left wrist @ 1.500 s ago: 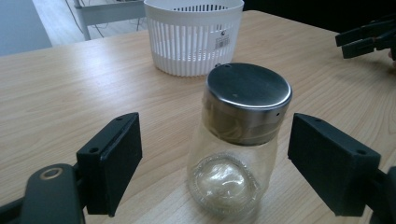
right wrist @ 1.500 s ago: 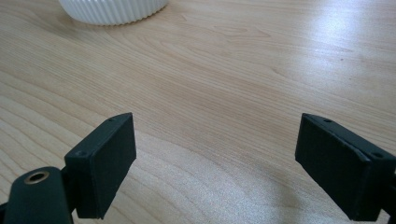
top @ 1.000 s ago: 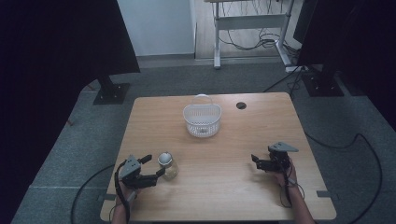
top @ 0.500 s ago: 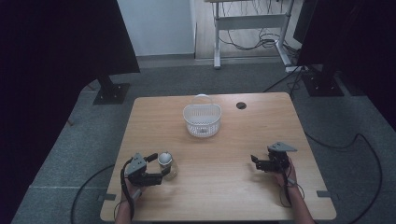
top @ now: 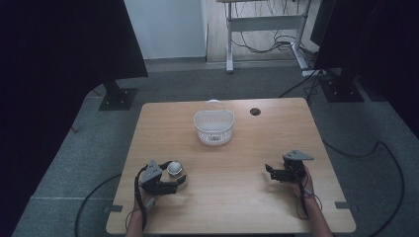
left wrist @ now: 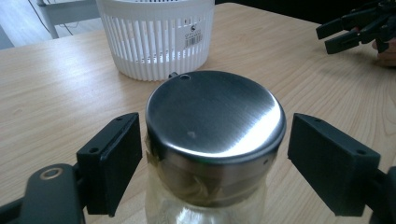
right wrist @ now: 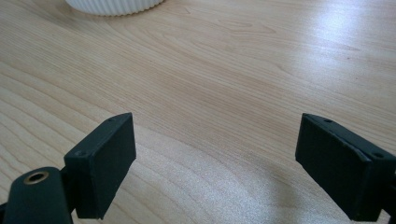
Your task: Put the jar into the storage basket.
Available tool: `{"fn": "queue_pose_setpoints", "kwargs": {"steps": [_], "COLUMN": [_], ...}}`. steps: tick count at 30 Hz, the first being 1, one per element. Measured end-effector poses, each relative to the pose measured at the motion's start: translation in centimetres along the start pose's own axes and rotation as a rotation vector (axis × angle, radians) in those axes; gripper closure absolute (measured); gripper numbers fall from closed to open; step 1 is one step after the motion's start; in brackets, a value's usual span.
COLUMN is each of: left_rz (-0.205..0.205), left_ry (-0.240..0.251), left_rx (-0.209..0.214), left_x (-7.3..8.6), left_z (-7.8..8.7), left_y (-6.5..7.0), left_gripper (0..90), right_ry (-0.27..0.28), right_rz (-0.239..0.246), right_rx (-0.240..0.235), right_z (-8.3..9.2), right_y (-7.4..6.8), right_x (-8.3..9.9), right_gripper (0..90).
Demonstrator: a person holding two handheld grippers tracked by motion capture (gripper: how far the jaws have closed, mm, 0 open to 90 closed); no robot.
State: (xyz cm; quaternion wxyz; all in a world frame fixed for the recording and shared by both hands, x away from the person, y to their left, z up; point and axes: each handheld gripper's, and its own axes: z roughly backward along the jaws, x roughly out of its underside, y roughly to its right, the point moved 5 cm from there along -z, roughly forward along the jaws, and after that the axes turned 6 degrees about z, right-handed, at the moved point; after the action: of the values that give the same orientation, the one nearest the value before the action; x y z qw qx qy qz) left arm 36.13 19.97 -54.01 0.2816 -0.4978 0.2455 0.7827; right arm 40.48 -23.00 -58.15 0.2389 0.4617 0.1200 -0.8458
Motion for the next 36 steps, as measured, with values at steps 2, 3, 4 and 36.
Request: {"fn": "queue_pose_setpoints", "kwargs": {"steps": [2, 3, 4, 36], "left_rz": [0.001, 0.001, 0.001, -0.003], "left_ry": [0.005, 0.010, 0.013, 0.074], "left_rx": [-0.004, -0.004, -0.005, -0.062], "left_x": [-0.07, -0.12, -0.15, -0.92], "left_z": [-0.09, -0.14, -0.19, 0.42], "left_y": [0.00, 0.01, 0.02, 0.07], "left_gripper": [19.5, 20.6, 22.1, 39.3], "right_ry": [-0.001, -0.002, -0.003, -0.007], "right_rz": [0.003, 0.004, 0.005, 0.007], "right_rx": [-0.002, -0.002, -0.003, -0.002], "right_z": [-0.01, -0.02, -0.02, -0.07], "right_y": [-0.02, -0.03, -0.03, -0.02], "right_x": [0.00, 0.00, 0.00, 0.00], "right_gripper": [11.9, 11.9, 11.9, 11.9]}}
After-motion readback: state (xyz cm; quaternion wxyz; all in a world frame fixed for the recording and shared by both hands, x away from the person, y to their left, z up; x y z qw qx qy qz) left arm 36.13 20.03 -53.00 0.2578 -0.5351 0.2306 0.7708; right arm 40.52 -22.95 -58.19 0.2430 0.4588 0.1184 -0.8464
